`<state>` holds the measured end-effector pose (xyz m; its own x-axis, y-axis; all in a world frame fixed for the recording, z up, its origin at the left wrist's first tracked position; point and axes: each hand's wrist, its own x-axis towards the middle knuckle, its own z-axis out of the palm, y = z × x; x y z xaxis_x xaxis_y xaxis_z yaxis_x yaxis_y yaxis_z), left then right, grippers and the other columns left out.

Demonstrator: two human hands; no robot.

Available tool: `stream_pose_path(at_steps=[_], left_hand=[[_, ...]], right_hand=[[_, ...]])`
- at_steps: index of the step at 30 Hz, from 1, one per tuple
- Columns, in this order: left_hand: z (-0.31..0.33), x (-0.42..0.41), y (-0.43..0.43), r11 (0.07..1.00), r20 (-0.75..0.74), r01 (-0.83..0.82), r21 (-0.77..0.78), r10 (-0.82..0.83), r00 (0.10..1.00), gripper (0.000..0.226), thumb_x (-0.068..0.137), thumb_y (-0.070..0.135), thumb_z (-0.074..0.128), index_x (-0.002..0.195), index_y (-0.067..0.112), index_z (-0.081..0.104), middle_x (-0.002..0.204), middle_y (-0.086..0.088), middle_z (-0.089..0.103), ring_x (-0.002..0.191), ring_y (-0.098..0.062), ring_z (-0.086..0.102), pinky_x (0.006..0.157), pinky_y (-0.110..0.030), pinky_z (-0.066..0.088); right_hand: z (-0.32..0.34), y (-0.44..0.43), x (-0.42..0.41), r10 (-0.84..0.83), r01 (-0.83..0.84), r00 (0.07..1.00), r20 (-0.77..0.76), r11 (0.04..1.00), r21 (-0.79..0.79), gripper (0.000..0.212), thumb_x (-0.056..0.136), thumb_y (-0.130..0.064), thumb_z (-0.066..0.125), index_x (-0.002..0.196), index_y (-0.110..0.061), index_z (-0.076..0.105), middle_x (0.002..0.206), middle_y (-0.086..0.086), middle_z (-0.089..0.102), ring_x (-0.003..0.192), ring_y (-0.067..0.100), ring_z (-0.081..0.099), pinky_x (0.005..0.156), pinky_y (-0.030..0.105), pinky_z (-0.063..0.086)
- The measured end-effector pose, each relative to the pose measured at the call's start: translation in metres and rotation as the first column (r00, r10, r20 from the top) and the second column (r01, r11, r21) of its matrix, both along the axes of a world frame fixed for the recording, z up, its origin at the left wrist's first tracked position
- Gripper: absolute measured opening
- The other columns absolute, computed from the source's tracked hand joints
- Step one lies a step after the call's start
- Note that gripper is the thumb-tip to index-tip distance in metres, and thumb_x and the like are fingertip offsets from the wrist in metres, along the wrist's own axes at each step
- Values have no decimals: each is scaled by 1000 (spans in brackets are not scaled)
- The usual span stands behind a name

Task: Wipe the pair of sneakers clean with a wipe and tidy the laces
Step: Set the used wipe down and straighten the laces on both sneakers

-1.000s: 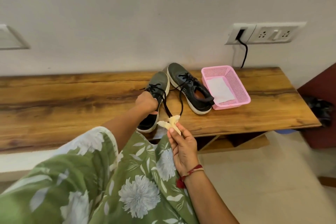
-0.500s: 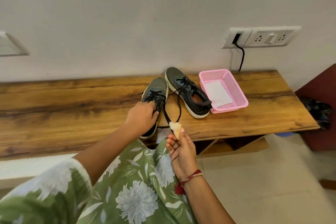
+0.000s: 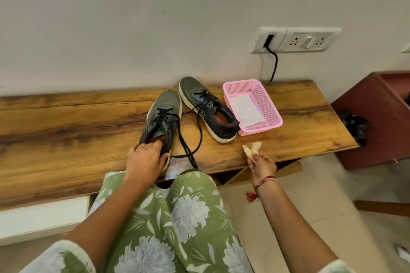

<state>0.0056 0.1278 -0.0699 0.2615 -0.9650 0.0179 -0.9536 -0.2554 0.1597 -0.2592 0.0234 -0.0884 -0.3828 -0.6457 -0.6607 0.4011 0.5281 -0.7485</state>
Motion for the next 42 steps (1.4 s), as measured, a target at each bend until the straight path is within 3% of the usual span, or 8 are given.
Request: stream_pose_path(at_steps=[6, 10, 18, 22, 24, 34, 39, 42], left_hand=[[-3, 0, 0, 999, -16, 1, -47, -1, 1000, 21, 85, 32, 66, 93, 12, 63, 78, -7, 69, 79, -29, 66, 72, -39, 46], [-1, -2, -1, 999, -14, -11, -46, 10, 1000, 21, 83, 32, 68, 91, 13, 64, 77, -6, 69, 78, -28, 66, 70, -39, 46], [0, -3, -1, 997, -37, -27, -70, 24, 999, 21, 82, 31, 69, 92, 13, 65, 76, -6, 69, 78, -28, 66, 73, -39, 47], [-1, -3, -1, 997, -46, -34, -65, 31, 998, 22, 83, 33, 68, 94, 14, 65, 79, -6, 70, 81, -28, 66, 77, -40, 46], [0, -3, -1, 997, -51, -33, -72, 29, 998, 22, 82, 32, 68, 93, 14, 65, 78, -5, 70, 81, -28, 66, 78, -40, 46], [0, -4, -1, 998, -49, -50, -36, 48, 998, 24, 85, 37, 64, 97, 17, 65, 83, -2, 71, 87, -24, 66, 86, -40, 45], [-2, -4, -3, 996, -81, -79, -30, 76, 994, 23, 86, 37, 62, 100, 19, 64, 85, 0, 71, 88, -22, 66, 92, -39, 42], [-4, -7, -4, 995, -67, -95, -30, 92, 993, 20, 86, 37, 61, 94, 18, 63, 76, 1, 69, 78, -22, 67, 86, -38, 41]], right_hand=[[-15, -33, -31, 76, -80, 993, -86, 995, -53, 33, 84, 12, 55, 114, -3, 55, 113, 14, 58, 97, 24, 59, 88, 32, 51], [-15, -52, -49, 300, -306, 897, -326, 951, 34, 30, 83, 1, 64, 109, -12, 58, 107, 5, 60, 95, 21, 61, 72, 29, 54], [-13, -61, -66, 552, -615, 394, -735, 752, 236, 31, 79, -17, 69, 110, -19, 63, 127, 9, 47, 110, 27, 52, 100, 41, 42], [-12, -46, -58, 470, -655, -135, -872, 618, 435, 41, 81, -33, 66, 119, -19, 56, 132, 10, 39, 122, 30, 38, 100, 46, 39], [-15, -44, -53, 437, -636, -282, -854, 581, 508, 44, 84, -29, 63, 125, -22, 51, 130, 10, 41, 121, 30, 41, 98, 44, 41], [-10, -44, -39, 524, -747, -164, -836, 487, 452, 48, 84, -12, 61, 128, -25, 50, 127, 7, 48, 118, 30, 47, 98, 51, 42], [13, -26, -22, 304, -817, -12, -953, 546, 184, 31, 84, -25, 62, 114, -20, 59, 119, 5, 52, 112, 25, 48, 92, 51, 45], [33, -27, 4, 168, -868, -47, -985, 481, 123, 35, 86, -32, 61, 117, -17, 56, 119, 6, 50, 111, 22, 47, 89, 43, 47]])
